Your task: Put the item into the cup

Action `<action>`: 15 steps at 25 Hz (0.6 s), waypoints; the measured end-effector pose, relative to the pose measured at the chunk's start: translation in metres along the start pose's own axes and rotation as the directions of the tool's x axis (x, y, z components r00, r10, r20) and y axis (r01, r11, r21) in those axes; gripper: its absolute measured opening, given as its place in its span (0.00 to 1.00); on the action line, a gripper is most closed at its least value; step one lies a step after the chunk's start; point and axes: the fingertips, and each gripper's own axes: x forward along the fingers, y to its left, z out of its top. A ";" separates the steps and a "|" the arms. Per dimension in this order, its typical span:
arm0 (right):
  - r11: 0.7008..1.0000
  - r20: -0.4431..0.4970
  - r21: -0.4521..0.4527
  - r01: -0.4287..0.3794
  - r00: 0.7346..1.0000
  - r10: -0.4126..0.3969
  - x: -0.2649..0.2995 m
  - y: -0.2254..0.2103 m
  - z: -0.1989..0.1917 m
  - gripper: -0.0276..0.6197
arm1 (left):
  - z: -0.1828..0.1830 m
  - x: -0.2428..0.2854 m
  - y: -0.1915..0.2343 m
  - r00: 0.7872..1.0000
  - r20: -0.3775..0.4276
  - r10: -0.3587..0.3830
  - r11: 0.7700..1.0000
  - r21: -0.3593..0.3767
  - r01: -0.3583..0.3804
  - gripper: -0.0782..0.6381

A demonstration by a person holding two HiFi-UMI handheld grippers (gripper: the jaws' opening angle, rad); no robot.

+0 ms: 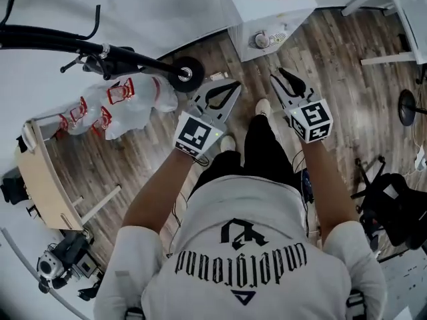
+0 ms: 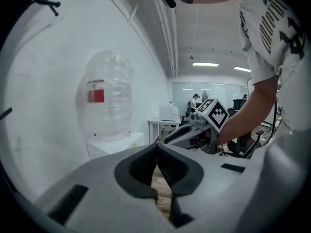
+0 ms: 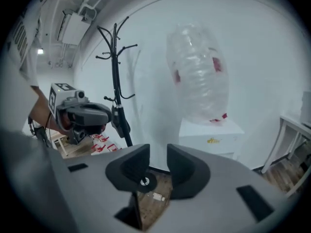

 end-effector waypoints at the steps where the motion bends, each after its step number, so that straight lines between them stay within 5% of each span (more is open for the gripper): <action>1: 1.000 0.013 0.000 -0.002 1.000 0.002 -0.014 0.014 0.010 0.21 | 0.008 -0.012 -0.010 1.000 0.010 -0.005 1.000 0.002 0.005 0.12; 8: 0.998 0.156 -0.059 0.028 0.988 -0.018 -0.093 0.102 0.076 0.08 | 0.057 -0.094 -0.049 0.994 0.110 -0.013 1.000 0.023 0.010 0.12; 15: 0.990 0.250 -0.131 0.055 0.968 -0.021 -0.152 0.163 0.111 0.05 | 0.096 -0.144 -0.078 0.981 0.192 -0.040 0.999 0.032 0.034 0.12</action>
